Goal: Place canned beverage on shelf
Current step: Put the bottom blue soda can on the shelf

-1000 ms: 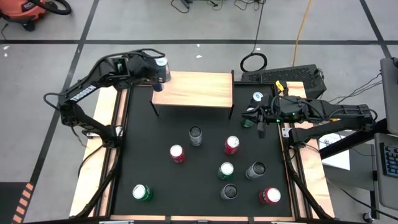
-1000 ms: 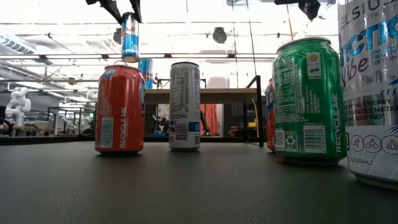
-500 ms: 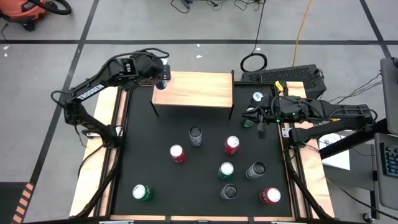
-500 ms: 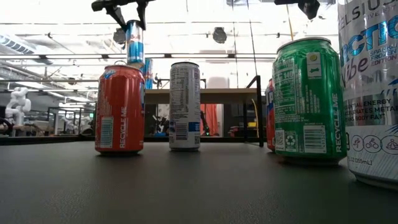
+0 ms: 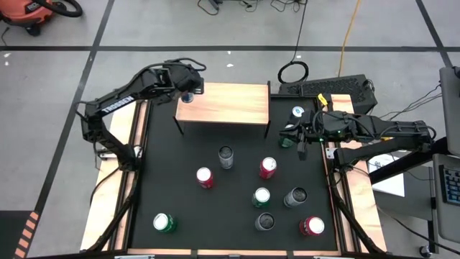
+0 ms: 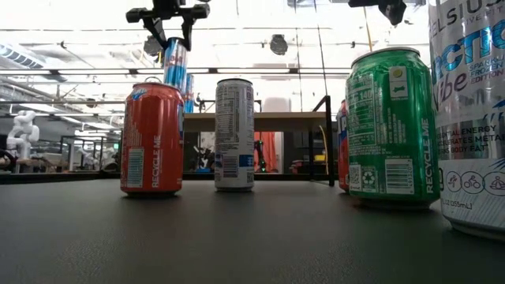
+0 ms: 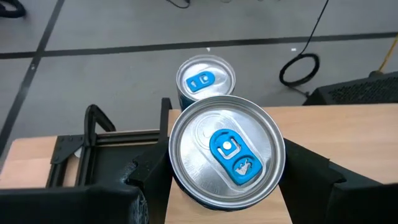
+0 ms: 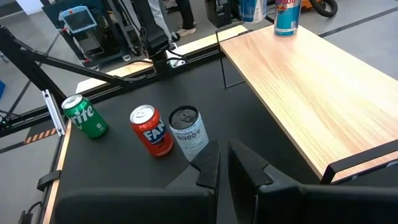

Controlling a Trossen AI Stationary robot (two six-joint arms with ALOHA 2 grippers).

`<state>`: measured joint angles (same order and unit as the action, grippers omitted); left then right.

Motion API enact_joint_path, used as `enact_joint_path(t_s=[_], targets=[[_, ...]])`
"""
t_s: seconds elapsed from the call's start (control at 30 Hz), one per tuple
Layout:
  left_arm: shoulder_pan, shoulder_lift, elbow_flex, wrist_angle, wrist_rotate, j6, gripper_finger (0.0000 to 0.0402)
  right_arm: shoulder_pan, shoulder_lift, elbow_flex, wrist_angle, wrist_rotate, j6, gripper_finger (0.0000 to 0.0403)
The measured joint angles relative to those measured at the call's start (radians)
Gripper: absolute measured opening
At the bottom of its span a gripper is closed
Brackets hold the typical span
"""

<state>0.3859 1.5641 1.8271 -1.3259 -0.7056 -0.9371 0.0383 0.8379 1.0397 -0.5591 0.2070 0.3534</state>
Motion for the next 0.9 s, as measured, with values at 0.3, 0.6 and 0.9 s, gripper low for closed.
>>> enact_joint_path(t_s=[0.3,0.6,0.9], targets=[[-0.024,0.001,0.0,-0.009,-0.093,0.0,0.0232,0.0,0.0,0.0,-0.001,0.003,-0.001,0.0013],[-0.05,0.001,0.0,-0.001,-0.072,-0.052,0.0233,0.0,0.0,0.0,0.0,0.005,-0.01,0.0013],[-0.071,0.001,-0.055,0.01,-0.055,-0.1,0.0233,-0.019,0.0,0.0,0.0,0.007,-0.026,0.0013]])
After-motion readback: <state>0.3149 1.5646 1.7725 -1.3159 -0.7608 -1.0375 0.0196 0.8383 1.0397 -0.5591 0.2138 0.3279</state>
